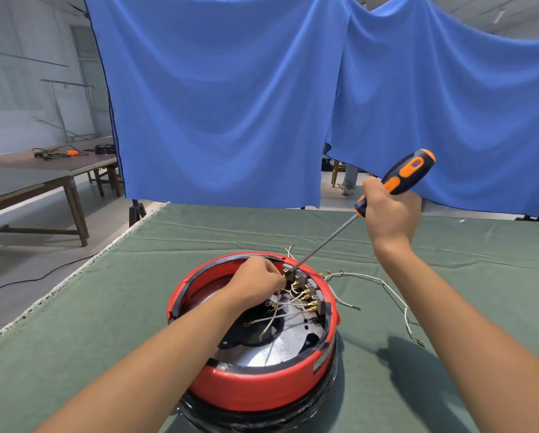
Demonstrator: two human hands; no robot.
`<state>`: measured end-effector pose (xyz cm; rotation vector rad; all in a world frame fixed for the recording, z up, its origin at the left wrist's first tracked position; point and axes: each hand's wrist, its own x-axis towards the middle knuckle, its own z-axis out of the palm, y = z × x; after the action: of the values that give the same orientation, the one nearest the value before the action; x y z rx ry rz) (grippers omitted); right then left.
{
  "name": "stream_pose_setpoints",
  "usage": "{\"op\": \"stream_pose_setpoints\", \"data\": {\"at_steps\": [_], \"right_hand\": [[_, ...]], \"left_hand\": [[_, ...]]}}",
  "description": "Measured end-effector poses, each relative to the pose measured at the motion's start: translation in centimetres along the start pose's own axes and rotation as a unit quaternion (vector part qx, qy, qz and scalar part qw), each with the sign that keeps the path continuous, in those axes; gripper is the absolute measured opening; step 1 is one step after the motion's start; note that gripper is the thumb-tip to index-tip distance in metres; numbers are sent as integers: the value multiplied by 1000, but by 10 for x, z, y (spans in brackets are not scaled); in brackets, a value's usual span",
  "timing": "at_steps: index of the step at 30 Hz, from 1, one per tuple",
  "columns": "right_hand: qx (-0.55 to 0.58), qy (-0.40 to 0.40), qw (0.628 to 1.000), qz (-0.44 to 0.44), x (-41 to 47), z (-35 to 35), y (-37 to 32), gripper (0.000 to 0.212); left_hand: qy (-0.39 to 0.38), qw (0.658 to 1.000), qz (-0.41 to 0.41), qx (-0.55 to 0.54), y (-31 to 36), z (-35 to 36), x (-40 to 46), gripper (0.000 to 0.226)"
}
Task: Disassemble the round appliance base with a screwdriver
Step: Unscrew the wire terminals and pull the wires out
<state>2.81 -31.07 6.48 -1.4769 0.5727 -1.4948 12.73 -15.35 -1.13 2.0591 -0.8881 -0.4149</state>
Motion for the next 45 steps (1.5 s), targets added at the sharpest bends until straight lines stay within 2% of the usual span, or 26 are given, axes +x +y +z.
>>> {"op": "stream_pose_setpoints", "data": {"at_steps": [4,9,14,17,23,31,34,37,41,45], "right_hand": [[-6,6,1000,12,-1,-2,0,24],[58,-2,995,-86,-43,-18,-13,22],[41,-61,987,-145,-79,-22,-22,20],[19,-93,980,-172,-86,-19,-25,26],[-59,-87,973,-205,-73,-6,-38,29],[-63,-70,990,-101,-30,11,-34,26],[-78,-54,994,-60,-18,14,-29,31],[-80,-32,996,-23,-8,14,-24,25],[-67,-35,997,-28,-12,10,-26,29],[-22,-39,994,-99,-36,0,-30,31]], "left_hand": [[0,1000,-2,-3,0,0,-1,20],[7,1000,-1,0,-1,0,1,20],[7,1000,5,5,-2,0,2,25],[8,1000,8,0,-3,1,2,22],[11,1000,12,7,-5,1,4,16],[2,1000,9,19,-6,0,5,16],[1,1000,7,18,-6,1,5,15],[2,1000,5,6,-6,1,5,16],[7,1000,3,5,-6,1,3,18],[6,1000,3,3,-5,1,5,20]]}}
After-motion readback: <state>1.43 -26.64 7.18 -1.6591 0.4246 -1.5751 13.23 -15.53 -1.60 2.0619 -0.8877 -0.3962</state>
